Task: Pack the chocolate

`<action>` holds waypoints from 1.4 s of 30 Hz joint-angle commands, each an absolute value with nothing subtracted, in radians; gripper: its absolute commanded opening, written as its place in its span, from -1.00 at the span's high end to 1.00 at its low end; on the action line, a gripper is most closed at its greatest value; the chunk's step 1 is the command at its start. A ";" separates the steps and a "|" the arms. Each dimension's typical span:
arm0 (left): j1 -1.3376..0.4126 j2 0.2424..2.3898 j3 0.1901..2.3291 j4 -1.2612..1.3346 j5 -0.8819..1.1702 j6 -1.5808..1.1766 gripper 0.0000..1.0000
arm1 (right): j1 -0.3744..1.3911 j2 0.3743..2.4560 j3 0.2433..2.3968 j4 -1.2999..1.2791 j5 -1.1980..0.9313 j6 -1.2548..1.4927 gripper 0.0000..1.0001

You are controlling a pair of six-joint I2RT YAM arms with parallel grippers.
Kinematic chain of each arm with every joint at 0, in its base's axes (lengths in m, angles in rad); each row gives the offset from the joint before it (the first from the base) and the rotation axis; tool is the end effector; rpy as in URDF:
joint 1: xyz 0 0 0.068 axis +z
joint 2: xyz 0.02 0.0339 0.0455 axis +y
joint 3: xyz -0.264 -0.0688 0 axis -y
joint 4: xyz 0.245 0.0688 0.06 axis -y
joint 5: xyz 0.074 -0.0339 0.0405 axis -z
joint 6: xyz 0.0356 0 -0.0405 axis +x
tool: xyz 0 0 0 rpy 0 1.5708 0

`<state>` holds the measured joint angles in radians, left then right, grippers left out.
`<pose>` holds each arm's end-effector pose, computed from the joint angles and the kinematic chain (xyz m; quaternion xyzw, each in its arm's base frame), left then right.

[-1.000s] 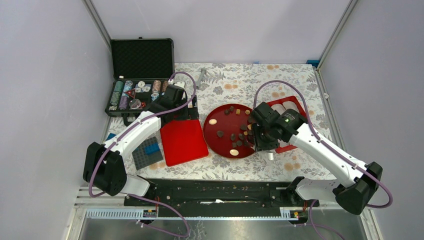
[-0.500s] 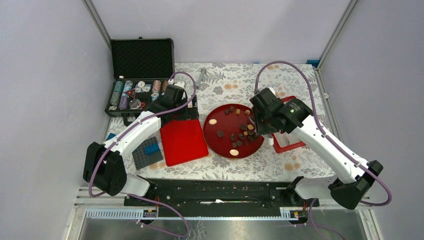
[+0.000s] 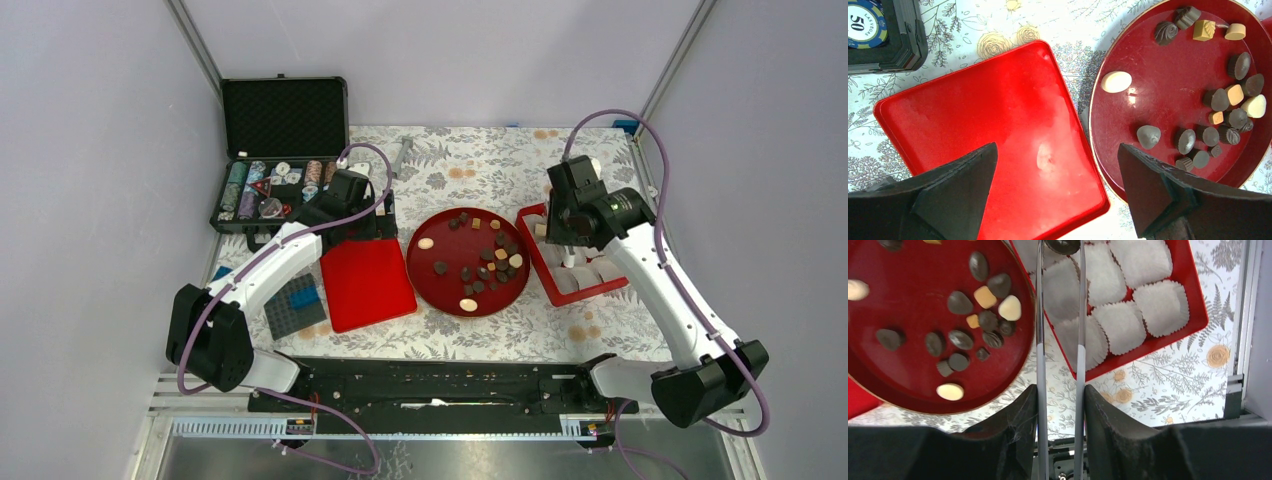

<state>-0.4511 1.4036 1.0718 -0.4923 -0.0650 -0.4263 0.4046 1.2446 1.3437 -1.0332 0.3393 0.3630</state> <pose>0.2725 -0.1294 0.2704 -0.0003 0.9307 -0.1275 0.3429 0.2227 0.0825 0.3610 0.0334 0.9370 -0.0332 0.3461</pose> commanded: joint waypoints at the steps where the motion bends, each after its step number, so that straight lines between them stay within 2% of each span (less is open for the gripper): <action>1: -0.446 1.409 1.104 -0.463 -0.073 -0.419 -0.98 | 0.378 1.202 1.268 -1.005 0.344 0.349 0.38; 13: -0.446 1.413 1.124 -0.470 -0.065 -0.419 -0.97 | 0.370 1.160 1.177 -0.985 0.275 0.369 0.35; 25: -0.446 1.404 1.112 -0.470 -0.066 -0.423 -0.97 | 0.370 1.174 1.184 -0.979 0.262 0.359 0.17; 42: -0.446 1.396 1.097 -0.469 -0.066 -0.425 -0.97 | 0.370 1.162 1.186 -0.995 0.253 0.367 0.07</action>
<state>-0.4511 1.4223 1.0824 -0.4995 -0.0647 -0.4267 0.3740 1.1847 1.1728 -1.0039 0.2596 0.3634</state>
